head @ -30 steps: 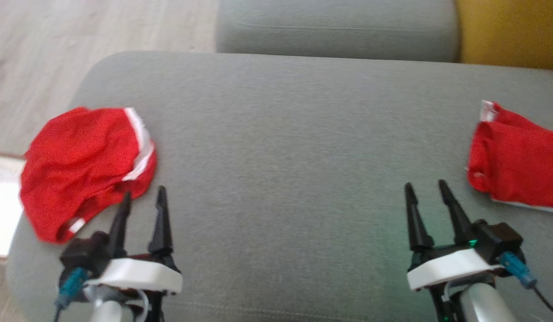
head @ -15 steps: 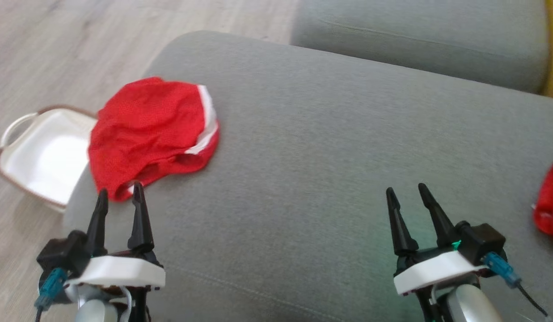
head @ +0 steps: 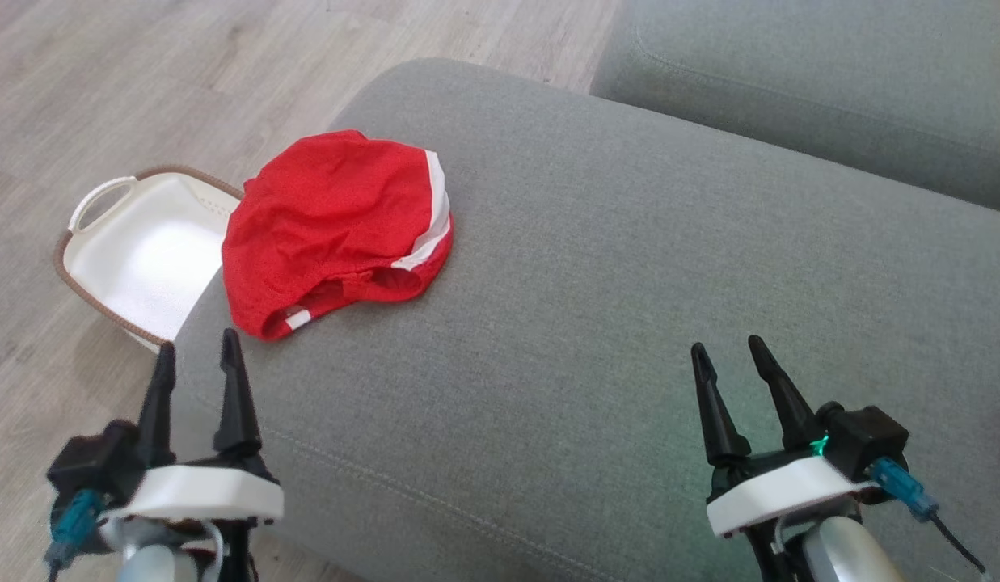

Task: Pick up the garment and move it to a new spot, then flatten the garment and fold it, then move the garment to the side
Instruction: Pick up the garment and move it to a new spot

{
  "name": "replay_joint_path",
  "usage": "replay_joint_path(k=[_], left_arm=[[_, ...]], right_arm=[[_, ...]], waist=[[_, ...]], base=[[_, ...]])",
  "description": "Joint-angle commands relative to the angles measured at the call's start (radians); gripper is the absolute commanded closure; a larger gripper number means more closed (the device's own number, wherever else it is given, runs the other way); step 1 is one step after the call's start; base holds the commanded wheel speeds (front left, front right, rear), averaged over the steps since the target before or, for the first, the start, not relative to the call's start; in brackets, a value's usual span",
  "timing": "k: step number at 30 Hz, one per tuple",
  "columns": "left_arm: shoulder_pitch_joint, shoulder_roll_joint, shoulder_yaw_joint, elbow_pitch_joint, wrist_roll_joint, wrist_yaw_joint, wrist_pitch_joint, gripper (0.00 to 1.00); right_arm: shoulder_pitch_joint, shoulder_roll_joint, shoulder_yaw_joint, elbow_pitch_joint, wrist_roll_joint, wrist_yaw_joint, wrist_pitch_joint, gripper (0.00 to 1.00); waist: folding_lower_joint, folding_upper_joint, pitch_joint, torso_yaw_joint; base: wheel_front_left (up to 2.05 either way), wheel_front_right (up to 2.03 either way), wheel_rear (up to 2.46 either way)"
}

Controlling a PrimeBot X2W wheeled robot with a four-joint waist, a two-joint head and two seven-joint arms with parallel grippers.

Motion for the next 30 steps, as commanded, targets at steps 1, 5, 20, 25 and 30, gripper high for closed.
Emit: replay_joint_path(k=[1,5,20,25,30], left_arm=[[-0.027,0.007,0.044,-0.042,0.008,-0.002,-0.005,0.00],[-0.037,0.007,0.072,-0.049,0.002,-0.006,-0.005,0.00],[-0.411,0.130,0.129,0.274,0.100,-0.083,0.027,0.00],[-0.590,0.211,0.065,0.490,0.112,-0.117,0.155,0.00],[-0.751,0.260,-0.033,0.705,0.087,-0.132,0.241,0.00]], right_arm=[[-0.034,-0.003,0.024,-0.030,0.002,0.003,-0.014,0.00],[-0.043,-0.003,0.012,-0.031,-0.011,0.003,-0.014,0.00],[-0.117,-0.003,-0.154,-0.201,-0.145,0.003,0.069,0.00],[-0.153,-0.003,-0.215,-0.357,-0.166,0.003,0.136,0.00],[-0.170,-0.003,-0.216,-0.484,-0.192,0.003,0.206,0.00]], waist=[[0.0000,0.0000,0.004,-0.003],[0.0000,0.0000,0.029,-0.019],[0.0000,0.0000,0.258,-0.068],[0.0000,0.0000,0.339,-0.092],[0.0000,0.0000,0.407,-0.118]], base=[[0.00,0.00,0.00],[0.00,0.00,0.00],[0.00,0.00,0.00],[0.00,0.00,0.00],[0.00,0.00,0.00]])
